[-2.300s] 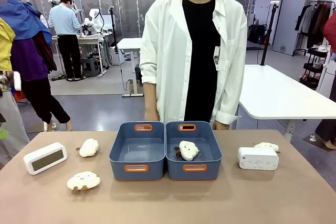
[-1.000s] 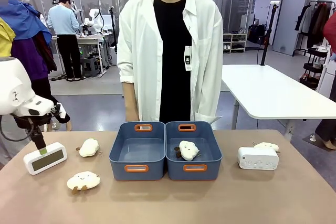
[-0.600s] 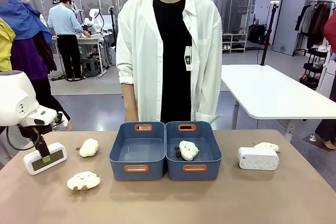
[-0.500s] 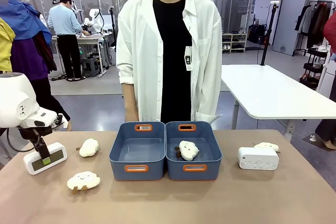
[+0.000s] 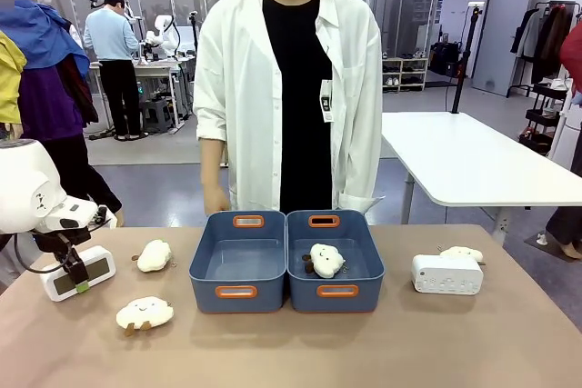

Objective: Sort the digital clocks into the basket.
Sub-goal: Pick up the Digital clock from the table and place it into the empty Plastic storage basket.

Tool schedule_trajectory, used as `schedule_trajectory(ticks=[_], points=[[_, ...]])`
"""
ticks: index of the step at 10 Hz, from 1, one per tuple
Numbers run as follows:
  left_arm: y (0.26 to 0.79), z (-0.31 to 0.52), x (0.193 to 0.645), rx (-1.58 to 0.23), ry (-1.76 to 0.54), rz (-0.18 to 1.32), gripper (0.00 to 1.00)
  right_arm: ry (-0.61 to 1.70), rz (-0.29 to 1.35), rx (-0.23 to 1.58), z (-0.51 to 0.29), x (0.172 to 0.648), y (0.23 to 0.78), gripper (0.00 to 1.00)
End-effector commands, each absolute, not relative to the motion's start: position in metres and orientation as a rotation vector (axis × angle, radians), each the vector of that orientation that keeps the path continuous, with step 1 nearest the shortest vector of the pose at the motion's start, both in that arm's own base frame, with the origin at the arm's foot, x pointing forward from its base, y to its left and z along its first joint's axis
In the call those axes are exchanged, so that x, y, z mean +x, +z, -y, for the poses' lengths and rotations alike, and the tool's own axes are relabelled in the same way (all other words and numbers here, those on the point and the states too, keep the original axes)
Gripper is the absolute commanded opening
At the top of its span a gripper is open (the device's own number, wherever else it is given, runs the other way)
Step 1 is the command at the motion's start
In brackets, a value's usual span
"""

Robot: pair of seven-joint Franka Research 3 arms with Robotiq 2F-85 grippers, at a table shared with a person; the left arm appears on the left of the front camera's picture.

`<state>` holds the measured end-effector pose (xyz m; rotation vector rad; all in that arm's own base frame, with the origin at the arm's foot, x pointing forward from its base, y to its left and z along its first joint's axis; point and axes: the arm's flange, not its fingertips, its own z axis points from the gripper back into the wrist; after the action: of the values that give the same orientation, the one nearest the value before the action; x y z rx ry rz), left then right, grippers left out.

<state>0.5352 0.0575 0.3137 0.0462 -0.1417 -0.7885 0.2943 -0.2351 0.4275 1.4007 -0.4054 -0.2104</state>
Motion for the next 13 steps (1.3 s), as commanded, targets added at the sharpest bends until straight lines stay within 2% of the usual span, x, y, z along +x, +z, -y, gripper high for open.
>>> schedule_trajectory(ticks=[1,3,5,6,7,8,10,13], points=[[0.312,-0.063,0.528,0.036,-0.802,0.163,0.00,-0.187,0.415,1.397,0.236,0.292,0.430,1.00],[0.329,-0.070,0.518,0.015,-0.764,0.173,0.03,-0.187,0.415,1.397,0.236,0.292,0.430,1.00],[0.391,-0.086,0.484,-0.044,-0.784,0.212,0.00,-0.187,0.415,1.397,0.236,0.292,0.430,1.00],[0.424,-0.112,0.453,-0.114,-0.782,0.240,0.00,-0.187,0.415,1.397,0.236,0.292,0.430,1.00],[0.455,-0.151,0.405,-0.263,-0.840,0.255,0.00,-0.187,0.415,1.397,0.236,0.292,0.430,1.00],[0.480,-0.206,0.346,-0.179,-0.826,0.300,0.00,-0.187,0.415,1.397,0.236,0.292,0.430,1.00],[0.492,-0.333,0.248,-0.162,-0.553,0.431,0.00,-0.187,0.415,1.397,0.236,0.292,0.430,1.00],[0.480,-0.370,0.210,-0.228,-0.481,0.541,0.00,-0.187,0.415,1.397,0.236,0.292,0.430,1.00]])
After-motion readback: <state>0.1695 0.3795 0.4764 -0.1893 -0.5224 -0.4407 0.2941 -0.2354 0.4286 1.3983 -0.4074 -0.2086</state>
